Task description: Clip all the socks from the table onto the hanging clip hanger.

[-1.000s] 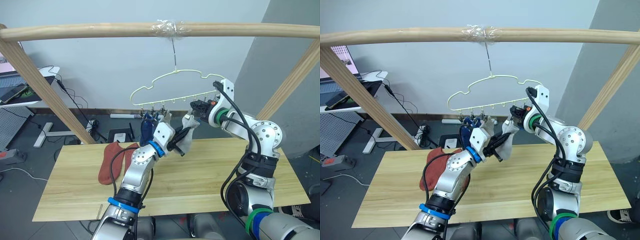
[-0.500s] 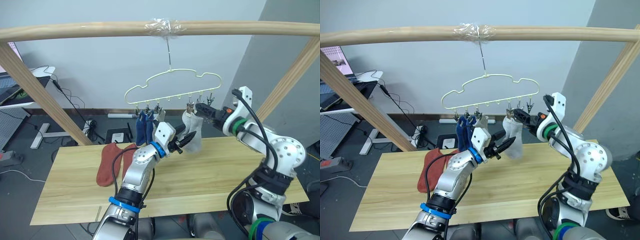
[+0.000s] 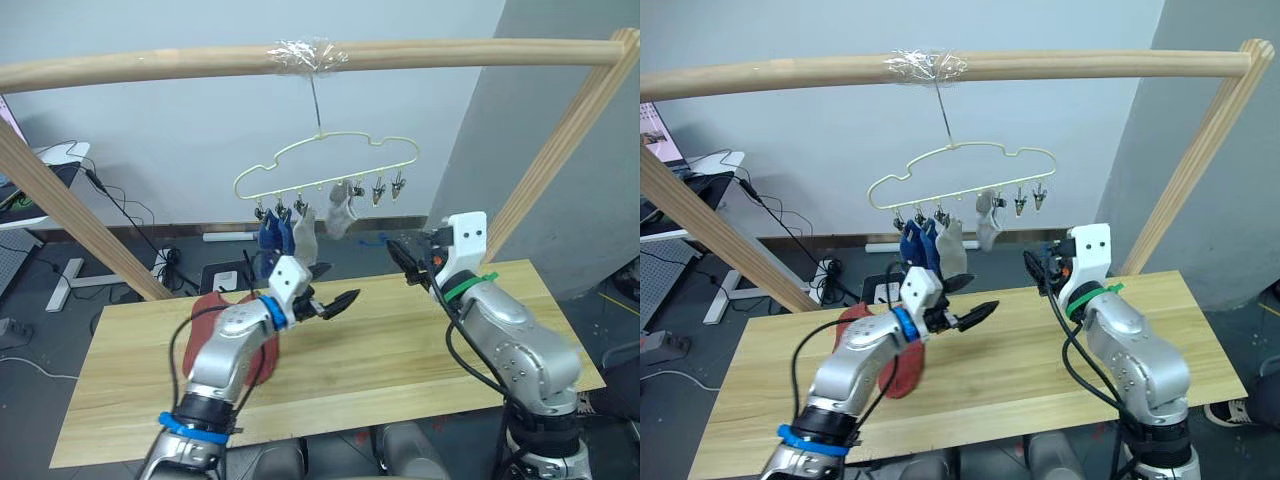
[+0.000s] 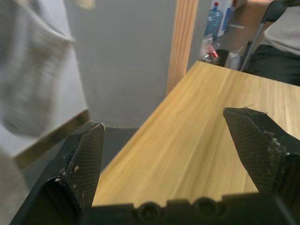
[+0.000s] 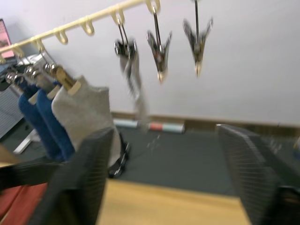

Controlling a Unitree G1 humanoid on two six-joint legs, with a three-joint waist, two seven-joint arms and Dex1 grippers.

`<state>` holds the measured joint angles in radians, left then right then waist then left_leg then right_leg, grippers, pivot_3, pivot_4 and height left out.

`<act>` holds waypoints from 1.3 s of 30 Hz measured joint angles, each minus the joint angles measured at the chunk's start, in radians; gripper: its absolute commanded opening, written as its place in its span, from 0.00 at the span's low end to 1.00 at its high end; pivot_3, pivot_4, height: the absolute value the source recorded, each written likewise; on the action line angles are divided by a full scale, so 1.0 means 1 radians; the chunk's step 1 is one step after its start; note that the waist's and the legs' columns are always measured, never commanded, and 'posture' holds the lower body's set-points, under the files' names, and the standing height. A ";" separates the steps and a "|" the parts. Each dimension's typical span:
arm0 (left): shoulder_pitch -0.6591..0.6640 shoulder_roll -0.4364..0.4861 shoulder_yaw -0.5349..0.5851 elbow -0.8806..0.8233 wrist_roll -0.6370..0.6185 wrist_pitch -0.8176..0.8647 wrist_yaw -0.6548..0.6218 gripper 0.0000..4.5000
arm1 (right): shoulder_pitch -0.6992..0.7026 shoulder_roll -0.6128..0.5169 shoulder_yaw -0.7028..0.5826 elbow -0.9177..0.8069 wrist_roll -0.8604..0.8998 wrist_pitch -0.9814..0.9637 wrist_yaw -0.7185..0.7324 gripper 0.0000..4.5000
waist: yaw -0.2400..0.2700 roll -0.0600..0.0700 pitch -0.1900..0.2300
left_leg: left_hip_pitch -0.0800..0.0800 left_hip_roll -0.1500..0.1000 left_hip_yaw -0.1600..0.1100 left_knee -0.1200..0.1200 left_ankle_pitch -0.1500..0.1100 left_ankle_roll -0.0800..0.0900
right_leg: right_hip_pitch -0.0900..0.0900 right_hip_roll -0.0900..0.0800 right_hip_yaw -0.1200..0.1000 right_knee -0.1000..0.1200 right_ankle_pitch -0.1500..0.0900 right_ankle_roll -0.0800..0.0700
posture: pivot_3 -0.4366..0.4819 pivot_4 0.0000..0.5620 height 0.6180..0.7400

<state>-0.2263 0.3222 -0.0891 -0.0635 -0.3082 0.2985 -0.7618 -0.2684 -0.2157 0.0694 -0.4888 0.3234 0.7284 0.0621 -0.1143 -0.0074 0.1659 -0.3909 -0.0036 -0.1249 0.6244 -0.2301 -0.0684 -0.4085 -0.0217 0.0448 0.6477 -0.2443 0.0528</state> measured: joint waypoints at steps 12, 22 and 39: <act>0.078 0.048 0.122 -0.303 -0.143 0.077 0.052 1.00 | -0.104 0.120 0.033 0.299 -0.173 -0.309 -0.012 0.26 | 0.033 0.000 0.000 | 0.000 0.000 -0.001 -0.001 0.000 0.000 | 0.000 0.000 0.000 0.000 0.000 0.000 | 0.46 0.22 1.00; 0.123 0.068 0.124 -0.364 -0.163 0.112 0.093 1.00 | -0.209 0.158 -0.019 0.495 -0.203 -0.383 -0.022 0.26 | 0.037 0.000 0.000 | 0.000 0.000 0.000 0.000 0.000 0.000 | 0.000 0.000 0.000 0.001 0.001 -0.001 | 0.49 0.23 1.00; 0.121 0.077 0.122 -0.375 -0.163 0.109 0.104 1.00 | -0.267 0.193 -0.048 0.603 -0.224 -0.424 -0.022 0.45 | 0.060 0.000 0.000 | 0.001 0.000 0.000 0.000 0.000 0.000 | 0.000 0.000 0.000 0.002 0.001 -0.001 | 0.50 0.23 1.00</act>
<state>-0.1049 0.3990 0.0325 -0.4383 -0.4716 0.4078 -0.6576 -0.5353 -0.0232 0.0218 0.1141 0.0996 0.3042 0.0400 -0.0546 -0.0072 0.1662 -0.3902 -0.0034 -0.1251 0.6240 -0.2301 -0.0686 -0.4085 -0.0217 0.0447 0.6493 -0.2437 0.0514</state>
